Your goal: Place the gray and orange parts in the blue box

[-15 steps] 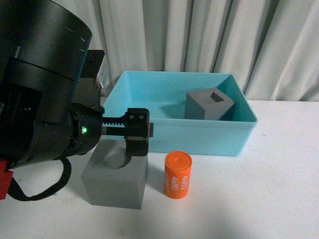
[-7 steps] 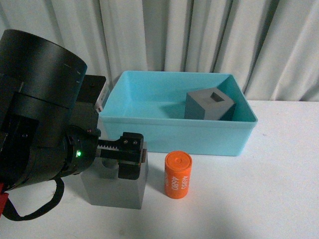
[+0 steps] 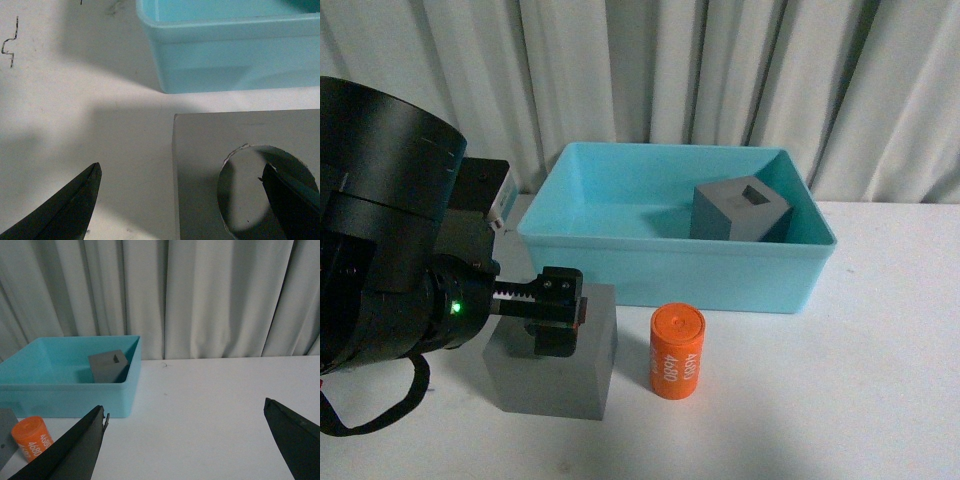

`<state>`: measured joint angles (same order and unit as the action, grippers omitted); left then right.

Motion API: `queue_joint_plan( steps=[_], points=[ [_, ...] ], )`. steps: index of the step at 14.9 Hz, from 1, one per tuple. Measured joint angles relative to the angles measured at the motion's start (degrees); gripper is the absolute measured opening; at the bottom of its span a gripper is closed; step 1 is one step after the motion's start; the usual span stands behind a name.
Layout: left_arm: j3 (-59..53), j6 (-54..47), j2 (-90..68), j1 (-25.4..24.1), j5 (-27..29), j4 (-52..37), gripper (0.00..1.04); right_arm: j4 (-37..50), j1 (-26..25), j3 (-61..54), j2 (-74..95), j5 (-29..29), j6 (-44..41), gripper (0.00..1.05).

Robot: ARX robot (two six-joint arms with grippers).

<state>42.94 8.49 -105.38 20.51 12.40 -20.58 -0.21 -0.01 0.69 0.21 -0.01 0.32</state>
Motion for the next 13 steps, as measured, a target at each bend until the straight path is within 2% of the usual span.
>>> queue_joint_plan(
  steps=[5, 6, 11, 12, 13],
  points=[
    [-0.31, 1.73, -1.77, -0.79, -2.25, -0.31, 0.97, 0.02, 0.00, 0.00, 0.00, 0.00, 0.00, 0.98],
    [-0.28, 2.58, -1.84, -0.74, -3.43, -0.02, 0.70, 0.02, 0.00, 0.00, 0.00, 0.00, 0.00, 0.98],
    [-0.24, 4.07, -1.70, -0.50, -4.04, 0.33, 0.31, 0.02, 0.00, 0.00, 0.00, 0.02, 0.00, 0.98],
    [-0.28, 4.92, -0.79, -0.66, -4.52, 1.40, 0.25, 0.00, 0.00, 0.00, 0.00, 0.00, 0.00, 0.98],
    [-0.55, 5.31, -0.02, -0.63, -4.57, 2.08, 0.23, 0.00, 0.00, 0.00, 0.00, 0.00, 0.00, 0.98]
  ],
)
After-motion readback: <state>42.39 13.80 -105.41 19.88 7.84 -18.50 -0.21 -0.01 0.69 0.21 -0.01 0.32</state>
